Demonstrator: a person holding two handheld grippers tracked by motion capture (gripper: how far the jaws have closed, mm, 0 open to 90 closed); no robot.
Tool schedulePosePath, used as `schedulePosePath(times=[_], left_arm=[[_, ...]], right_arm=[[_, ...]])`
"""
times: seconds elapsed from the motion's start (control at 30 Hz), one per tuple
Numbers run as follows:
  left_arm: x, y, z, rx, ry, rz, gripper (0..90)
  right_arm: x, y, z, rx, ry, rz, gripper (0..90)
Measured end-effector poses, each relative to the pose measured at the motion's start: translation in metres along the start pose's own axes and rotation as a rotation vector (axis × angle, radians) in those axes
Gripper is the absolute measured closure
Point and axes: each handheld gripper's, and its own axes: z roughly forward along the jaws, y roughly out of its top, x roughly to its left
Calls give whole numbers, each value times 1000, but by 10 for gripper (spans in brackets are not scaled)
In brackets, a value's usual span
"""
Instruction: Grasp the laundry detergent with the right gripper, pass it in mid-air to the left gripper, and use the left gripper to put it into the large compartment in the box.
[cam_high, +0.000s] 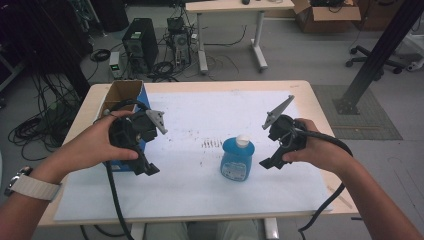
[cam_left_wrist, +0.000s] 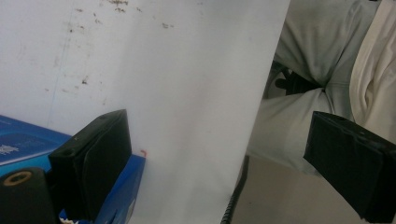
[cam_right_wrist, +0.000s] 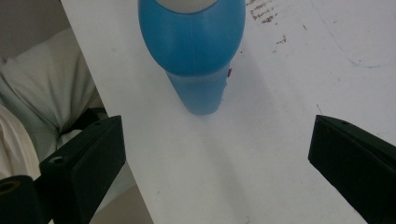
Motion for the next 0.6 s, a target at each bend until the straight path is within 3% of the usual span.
schedulePosePath(times=[0.6], left_arm=[[-1, 1, 0, -2, -2, -3, 77]], right_arm=[[2, -12, 26, -93, 4, 7, 38]])
